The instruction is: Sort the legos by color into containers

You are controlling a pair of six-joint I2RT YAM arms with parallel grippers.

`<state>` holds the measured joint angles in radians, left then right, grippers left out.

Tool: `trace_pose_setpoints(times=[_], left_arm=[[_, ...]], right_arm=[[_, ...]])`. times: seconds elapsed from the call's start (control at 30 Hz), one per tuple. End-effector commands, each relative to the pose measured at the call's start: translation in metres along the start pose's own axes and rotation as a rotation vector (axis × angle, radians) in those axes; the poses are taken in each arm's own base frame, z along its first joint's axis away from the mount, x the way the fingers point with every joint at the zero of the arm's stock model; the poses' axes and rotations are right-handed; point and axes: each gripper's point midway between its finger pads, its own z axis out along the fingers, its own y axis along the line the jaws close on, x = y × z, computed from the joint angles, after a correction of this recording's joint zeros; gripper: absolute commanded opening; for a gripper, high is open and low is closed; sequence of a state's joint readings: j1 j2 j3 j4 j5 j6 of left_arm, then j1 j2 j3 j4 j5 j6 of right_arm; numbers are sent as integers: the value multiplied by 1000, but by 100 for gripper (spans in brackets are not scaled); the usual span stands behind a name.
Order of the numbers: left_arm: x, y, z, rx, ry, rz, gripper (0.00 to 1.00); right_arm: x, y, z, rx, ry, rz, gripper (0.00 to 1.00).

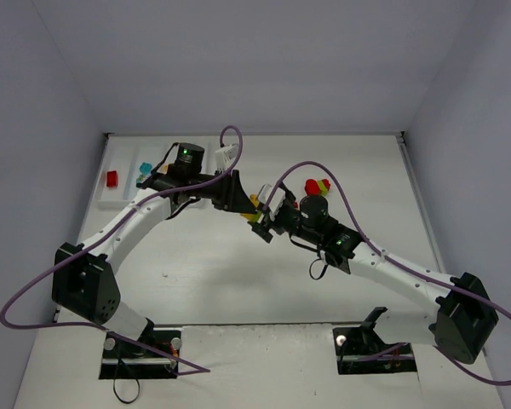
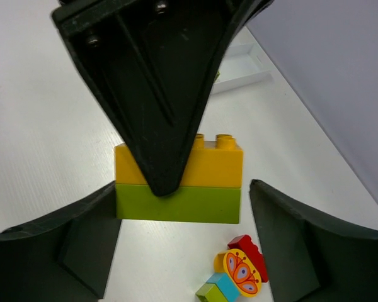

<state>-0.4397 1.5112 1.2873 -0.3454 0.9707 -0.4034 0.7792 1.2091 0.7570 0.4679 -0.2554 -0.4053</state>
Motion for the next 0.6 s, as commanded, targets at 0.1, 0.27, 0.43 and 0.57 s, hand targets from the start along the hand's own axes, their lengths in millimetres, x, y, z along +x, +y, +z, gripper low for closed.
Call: trace_pose_setpoints(times=[0.1, 0.27, 0.43, 0.57], left_arm=[[-20, -22, -5, 59, -49, 89, 0], [-18, -21, -6, 49, -44, 88, 0], [-22, -15, -14, 18, -52, 98, 0], [-34, -4, -29, -8, -101, 84, 0]], right_arm=[[-26, -15, 1, 38, -100, -9, 34], [-2, -12, -4, 47, -45, 8, 0], [25, -9, -18, 80, 0, 59, 0], [40, -8, -29, 110, 29, 78, 0]])
